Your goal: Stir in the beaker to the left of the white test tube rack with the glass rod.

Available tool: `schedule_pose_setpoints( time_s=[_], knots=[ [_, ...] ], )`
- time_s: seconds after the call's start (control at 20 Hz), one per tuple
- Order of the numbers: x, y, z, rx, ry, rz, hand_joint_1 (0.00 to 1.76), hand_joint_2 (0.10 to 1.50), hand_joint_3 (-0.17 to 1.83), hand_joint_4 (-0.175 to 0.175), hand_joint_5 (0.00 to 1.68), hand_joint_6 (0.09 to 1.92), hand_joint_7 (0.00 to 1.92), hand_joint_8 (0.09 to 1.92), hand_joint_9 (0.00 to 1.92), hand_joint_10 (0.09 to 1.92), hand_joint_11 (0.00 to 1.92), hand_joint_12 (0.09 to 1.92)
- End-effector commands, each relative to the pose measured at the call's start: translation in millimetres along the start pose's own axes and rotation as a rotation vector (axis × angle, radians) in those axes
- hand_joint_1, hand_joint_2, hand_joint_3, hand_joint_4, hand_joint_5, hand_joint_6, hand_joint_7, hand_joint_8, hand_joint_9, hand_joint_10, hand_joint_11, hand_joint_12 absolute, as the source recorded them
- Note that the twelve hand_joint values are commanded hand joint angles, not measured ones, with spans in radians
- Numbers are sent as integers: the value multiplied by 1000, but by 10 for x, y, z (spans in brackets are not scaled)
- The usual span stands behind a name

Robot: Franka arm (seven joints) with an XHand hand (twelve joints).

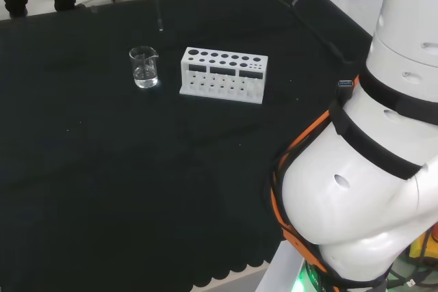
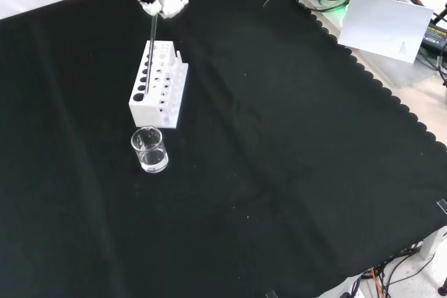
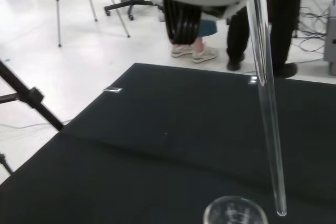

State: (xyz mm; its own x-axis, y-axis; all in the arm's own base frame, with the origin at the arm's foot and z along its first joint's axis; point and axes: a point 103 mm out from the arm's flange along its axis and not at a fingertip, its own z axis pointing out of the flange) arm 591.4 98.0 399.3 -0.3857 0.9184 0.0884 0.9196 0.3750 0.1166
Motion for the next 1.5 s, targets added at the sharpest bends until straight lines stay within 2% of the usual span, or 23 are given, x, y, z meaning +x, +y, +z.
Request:
schedule_pose_setpoints(
  time_s=[0.05,0.65,1.5],
  knots=[
    [200,133,80,12,9,-54,1311,629,848,-175,1099,799,1186,1192,1604,905,1682,716],
    [248,292,358,38,35,-94,1311,629,848,-175,1099,799,1186,1191,1604,904,1683,716],
    [66,512,735,82,67,-96,1311,630,847,-175,1099,798,1185,1193,1604,905,1683,717]
  ],
)
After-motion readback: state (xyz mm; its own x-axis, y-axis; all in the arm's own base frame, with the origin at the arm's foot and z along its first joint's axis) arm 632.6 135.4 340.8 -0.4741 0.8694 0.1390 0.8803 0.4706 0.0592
